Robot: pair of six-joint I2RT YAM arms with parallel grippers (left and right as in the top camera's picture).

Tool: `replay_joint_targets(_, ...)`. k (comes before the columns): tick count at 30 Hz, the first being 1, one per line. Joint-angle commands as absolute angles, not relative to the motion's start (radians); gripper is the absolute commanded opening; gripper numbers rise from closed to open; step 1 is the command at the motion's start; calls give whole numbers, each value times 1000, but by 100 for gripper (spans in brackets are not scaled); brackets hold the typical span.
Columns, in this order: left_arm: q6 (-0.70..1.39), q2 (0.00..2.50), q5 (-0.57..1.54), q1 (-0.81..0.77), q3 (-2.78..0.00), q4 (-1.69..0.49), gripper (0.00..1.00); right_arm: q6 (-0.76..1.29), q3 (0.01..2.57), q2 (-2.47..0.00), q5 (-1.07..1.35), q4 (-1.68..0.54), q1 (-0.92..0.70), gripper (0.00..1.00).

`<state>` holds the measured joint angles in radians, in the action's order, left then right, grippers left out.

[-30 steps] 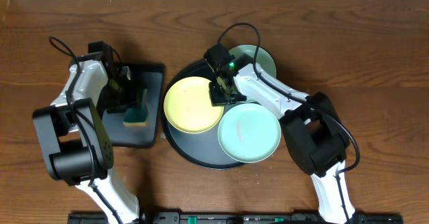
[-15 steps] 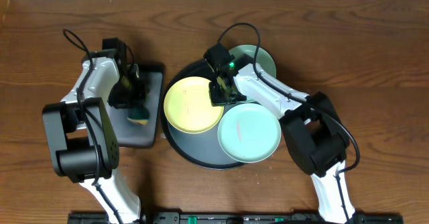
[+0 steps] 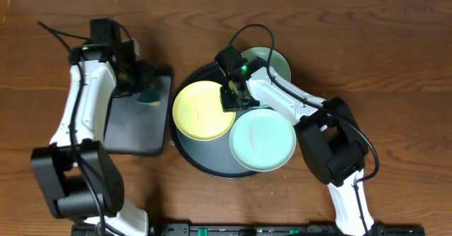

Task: Clean dirty plates on tray and stack at the side
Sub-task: 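Scrub the yellow plate with the sponge while right gripper holds it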

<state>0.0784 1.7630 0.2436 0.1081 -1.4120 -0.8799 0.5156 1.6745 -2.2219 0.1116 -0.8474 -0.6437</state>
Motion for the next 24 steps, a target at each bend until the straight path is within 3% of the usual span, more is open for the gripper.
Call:
replay_joint_targets(1,183,1802,307,39,-1368,-857,7,508,1680,-2271,107,-841,-653,1)
replay_joint_targets(9,385,1897,269,-129,-1325,-737,7,508,1680,-2271,107,-842,-653,1)
replay_joint_targets(16,398,1995,268,-167,-1325,-704,7,508,1680,-2271,107,-842,-653,1)
replay_joint_targets(19,363,2004,355,-172,-1326,-699,7,508,1680,-2271,107,-842,-653,1)
replay_joint_targets(22,308,2003,576,-173,-1326,-716,7,508,1680,-2271,106,-842,-653,1)
replay_joint_targets(24,308,2003,588,-173,-1326,-743,7,508,1680,-2271,106,-842,-653,1)
